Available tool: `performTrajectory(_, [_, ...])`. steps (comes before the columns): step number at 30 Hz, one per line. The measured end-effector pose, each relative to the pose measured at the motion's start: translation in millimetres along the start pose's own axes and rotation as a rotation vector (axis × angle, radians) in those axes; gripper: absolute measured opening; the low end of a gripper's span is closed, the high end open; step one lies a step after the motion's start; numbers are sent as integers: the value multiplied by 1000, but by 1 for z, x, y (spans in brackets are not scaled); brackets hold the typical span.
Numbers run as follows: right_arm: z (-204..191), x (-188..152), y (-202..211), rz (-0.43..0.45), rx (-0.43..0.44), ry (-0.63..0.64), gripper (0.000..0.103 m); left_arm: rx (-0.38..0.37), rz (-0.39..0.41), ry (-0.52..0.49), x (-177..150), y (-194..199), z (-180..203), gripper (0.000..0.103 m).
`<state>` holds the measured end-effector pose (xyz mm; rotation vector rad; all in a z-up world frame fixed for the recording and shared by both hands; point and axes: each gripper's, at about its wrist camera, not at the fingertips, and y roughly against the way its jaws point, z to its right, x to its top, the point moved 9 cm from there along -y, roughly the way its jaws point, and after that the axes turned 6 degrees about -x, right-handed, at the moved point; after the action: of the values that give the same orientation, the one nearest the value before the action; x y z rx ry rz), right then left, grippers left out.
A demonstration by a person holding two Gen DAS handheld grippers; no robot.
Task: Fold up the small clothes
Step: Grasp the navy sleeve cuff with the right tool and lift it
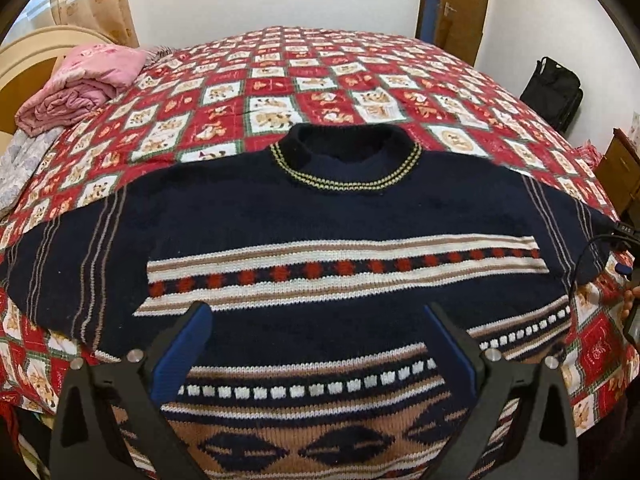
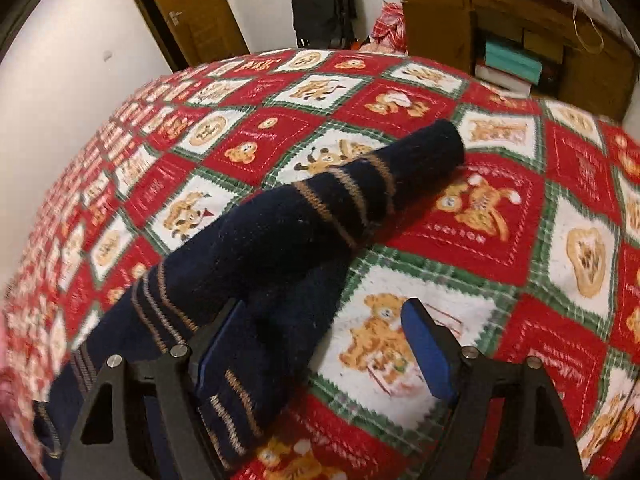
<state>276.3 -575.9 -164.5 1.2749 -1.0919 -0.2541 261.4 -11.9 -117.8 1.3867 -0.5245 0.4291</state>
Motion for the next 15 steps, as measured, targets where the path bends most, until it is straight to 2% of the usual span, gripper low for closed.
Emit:
performTrajectory(2, [-6, -6, -11, -42, 18, 0, 70, -1, -5, 5, 1, -3, -1, 103])
performTrajectory(3, [-8, -5, -12, -17, -13, 24, 67, -1, -9, 8, 1, -4, -3, 103])
performTrajectory(6, [-18, -2, -9, -1, 40, 37, 40, 2, -15, 20, 1, -6, -11, 103])
performTrajectory(7, [-22, 0, -6, -6, 92, 32, 18, 5, -13, 26, 2, -6, -14, 103])
performTrajectory(8, [-27, 1, -3, -8, 118, 33, 13, 9, -11, 34, 2, -6, -19, 103])
performTrajectory(12, [-57, 14, 47, 133, 159, 147, 13, 25, 13, 79, 6, 0, -42, 103])
performTrajectory(15, [-108, 7, 117, 256, 242, 310, 12, 43, 42, 106, 10, 7, -62, 103])
